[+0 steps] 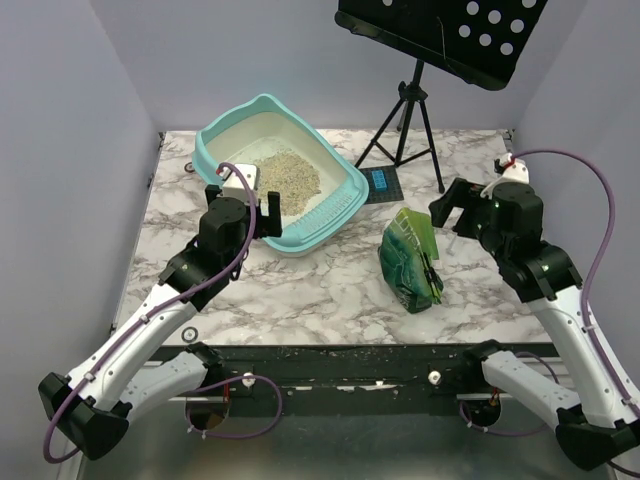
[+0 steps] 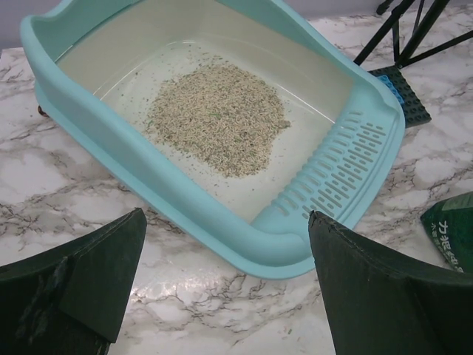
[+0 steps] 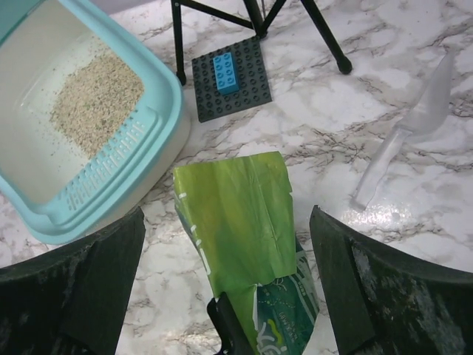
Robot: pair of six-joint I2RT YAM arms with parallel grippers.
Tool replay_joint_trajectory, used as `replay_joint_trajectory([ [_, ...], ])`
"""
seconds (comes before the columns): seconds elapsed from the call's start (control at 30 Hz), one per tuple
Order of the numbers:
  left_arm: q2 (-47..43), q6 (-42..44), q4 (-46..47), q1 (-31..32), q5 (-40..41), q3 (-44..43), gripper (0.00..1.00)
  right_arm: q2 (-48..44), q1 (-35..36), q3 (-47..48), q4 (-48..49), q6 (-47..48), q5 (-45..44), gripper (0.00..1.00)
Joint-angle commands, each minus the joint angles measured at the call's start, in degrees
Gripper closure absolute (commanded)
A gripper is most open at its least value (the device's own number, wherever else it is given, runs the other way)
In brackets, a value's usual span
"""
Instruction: Fill the litter box with clean litter
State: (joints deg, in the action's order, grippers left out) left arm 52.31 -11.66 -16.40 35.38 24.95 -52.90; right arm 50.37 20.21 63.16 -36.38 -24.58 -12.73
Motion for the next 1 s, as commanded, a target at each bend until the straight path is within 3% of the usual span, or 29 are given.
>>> replay_joint_trajectory([
  [0.0, 0.07, 2.25, -1.79, 0.13, -4.81, 0.79, 0.01, -2.55, 0.18, 2.06, -0.54, 3.39, 2.17, 0.00],
  [0.17, 0.42, 1.99, -2.05, 0.13, -7.10, 0.26, 0.01, -3.26, 0.18, 1.70, 0.27, 6.90, 11.31, 0.01],
  [0.37, -0.55, 2.78, -2.76, 0.13, -9.39, 1.57, 0.01, 2.36, 0.18, 8.29, -12.02, 10.07, 16.59, 0.03],
  [0.47, -0.72, 3.14, -2.32, 0.13, -9.48, 2.80, 0.01, 4.73, 0.18, 12.60, -20.29, 11.57, 9.69, 0.04],
  [0.53, -0.99, 3.05, -1.70, 0.13, -9.74, 3.59, 0.01, 5.09, 0.18, 12.96, -23.19, 10.26, 10.35, 0.05],
  [0.83, -2.75, 1.91, 0.59, 0.13, -11.85, 6.94, 0.01, -1.06, 0.80, 4.61, -29.09, 4.01, 24.06, 0.16],
  [0.97, -2.92, 1.12, 0.50, 0.13, -12.73, 7.03, 0.01, -1.41, 4.04, 3.64, -31.55, 2.70, 21.09, 0.17],
])
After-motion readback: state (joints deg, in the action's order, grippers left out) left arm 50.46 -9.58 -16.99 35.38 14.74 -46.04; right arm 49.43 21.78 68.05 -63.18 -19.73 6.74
